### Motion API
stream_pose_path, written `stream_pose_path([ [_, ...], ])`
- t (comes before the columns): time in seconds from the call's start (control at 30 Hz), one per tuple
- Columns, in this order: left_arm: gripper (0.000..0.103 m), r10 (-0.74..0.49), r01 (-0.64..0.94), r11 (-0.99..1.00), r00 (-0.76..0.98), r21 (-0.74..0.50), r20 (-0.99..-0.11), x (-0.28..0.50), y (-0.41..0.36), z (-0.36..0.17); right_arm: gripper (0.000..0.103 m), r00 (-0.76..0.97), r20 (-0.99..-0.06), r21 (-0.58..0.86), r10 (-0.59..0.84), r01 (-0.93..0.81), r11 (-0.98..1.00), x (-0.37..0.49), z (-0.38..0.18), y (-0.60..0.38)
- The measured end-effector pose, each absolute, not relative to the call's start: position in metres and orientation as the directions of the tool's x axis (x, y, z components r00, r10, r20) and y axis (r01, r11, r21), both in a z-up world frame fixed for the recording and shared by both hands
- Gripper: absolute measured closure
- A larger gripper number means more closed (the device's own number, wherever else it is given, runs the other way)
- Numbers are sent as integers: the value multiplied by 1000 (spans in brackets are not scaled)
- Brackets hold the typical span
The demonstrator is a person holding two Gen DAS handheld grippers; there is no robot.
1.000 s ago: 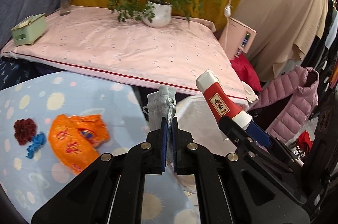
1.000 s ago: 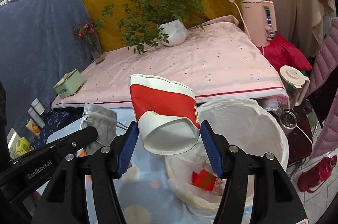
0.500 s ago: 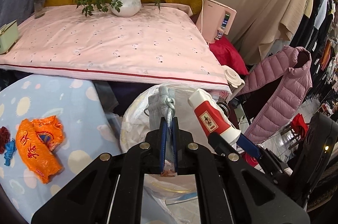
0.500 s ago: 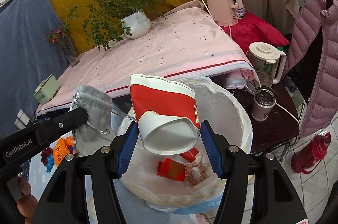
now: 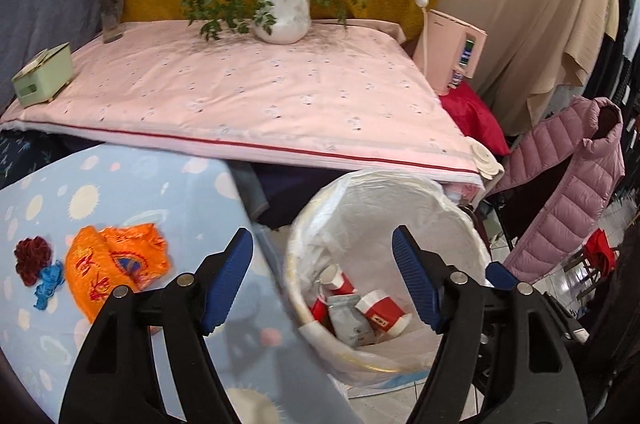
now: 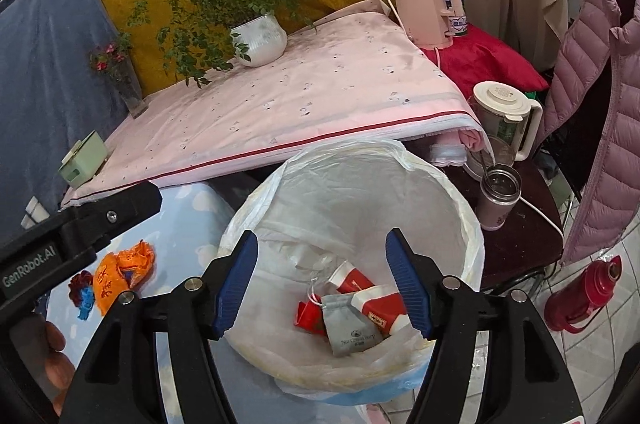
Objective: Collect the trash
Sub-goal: 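Carry the pouch and cup over the bin and open both grippers, then move both grippers back over the table, then grasp the blue cord with the left gripper while the right gripper grasps the orange plastic bag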
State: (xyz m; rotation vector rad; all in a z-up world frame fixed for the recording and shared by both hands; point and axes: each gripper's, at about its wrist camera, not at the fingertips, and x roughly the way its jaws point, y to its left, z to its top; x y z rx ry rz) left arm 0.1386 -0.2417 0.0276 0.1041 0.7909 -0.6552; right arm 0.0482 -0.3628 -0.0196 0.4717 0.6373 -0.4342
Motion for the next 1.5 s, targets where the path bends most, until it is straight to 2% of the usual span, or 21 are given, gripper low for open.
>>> stream_pose_path([
  [0.4,34,-365,391,909,576,-145,-731,173,-135,5,39,745,-652,242,-137,376,894,82,-14,-280],
  [0.83,34,-221,207,971,606,-116,-764,200,-11,-31,39,714,-700,237,16,211,948,131,-43,-179],
  [1.33,35,-197,204,975,594,-90,-780,231,36,-65,39,667,-744,203,43,166,965,182,-72,-132],
  [1.47,41,-207,212,972,584,-99,-785,244,33,-70,40,659,-752,194,38,165,967,191,-77,-129],
  [1.5,43,-208,213,972,582,-100,-786,248,32,-72,44,655,-754,192,39,164,968,193,-79,-128],
])
